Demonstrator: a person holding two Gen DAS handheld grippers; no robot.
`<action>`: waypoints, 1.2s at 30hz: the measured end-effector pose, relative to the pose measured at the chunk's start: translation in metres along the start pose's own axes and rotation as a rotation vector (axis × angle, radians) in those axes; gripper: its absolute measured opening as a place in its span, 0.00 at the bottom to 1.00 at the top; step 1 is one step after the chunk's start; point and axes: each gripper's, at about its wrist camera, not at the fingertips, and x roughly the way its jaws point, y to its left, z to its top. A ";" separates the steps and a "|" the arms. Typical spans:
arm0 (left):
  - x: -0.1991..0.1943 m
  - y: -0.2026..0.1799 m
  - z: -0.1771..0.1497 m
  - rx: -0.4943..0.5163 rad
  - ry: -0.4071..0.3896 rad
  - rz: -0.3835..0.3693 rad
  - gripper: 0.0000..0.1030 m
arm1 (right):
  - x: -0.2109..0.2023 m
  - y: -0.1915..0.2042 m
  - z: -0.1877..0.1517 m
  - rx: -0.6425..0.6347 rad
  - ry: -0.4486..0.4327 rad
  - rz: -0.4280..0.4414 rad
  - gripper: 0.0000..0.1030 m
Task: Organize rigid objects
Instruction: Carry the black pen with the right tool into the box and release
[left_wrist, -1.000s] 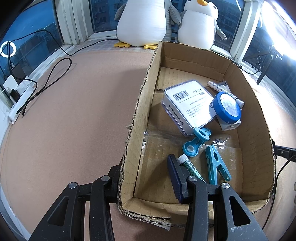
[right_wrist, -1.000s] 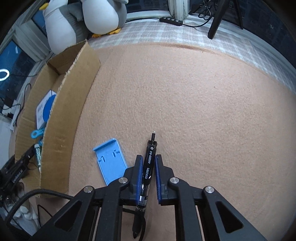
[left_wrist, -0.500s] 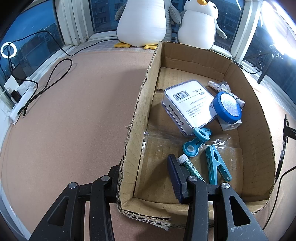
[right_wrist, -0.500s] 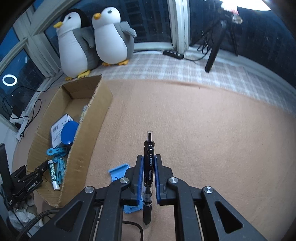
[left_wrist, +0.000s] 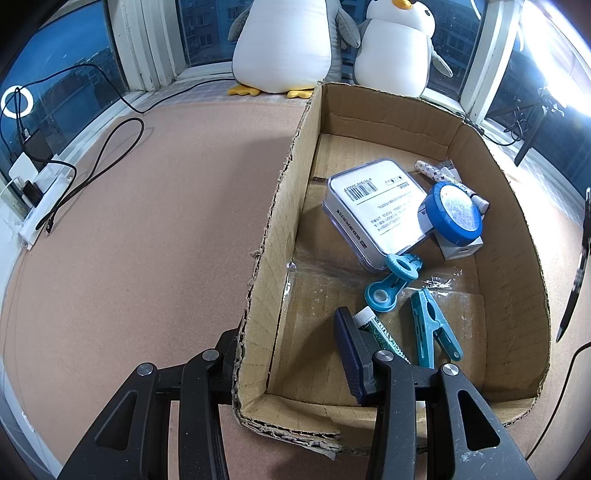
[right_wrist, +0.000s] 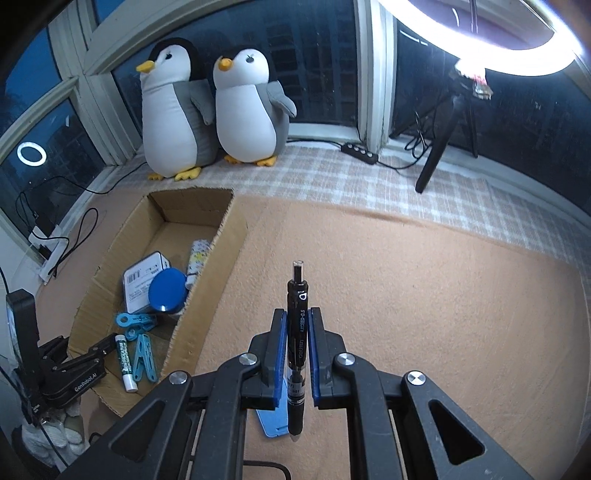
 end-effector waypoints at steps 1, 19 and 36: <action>0.000 0.000 0.000 0.000 0.000 0.000 0.44 | -0.001 0.001 0.002 0.001 -0.003 0.002 0.10; 0.000 0.001 0.001 0.001 -0.001 0.001 0.44 | -0.017 0.073 0.045 -0.047 -0.072 0.116 0.10; 0.000 0.001 0.001 0.002 0.000 0.001 0.44 | 0.015 0.126 0.055 -0.060 -0.022 0.191 0.10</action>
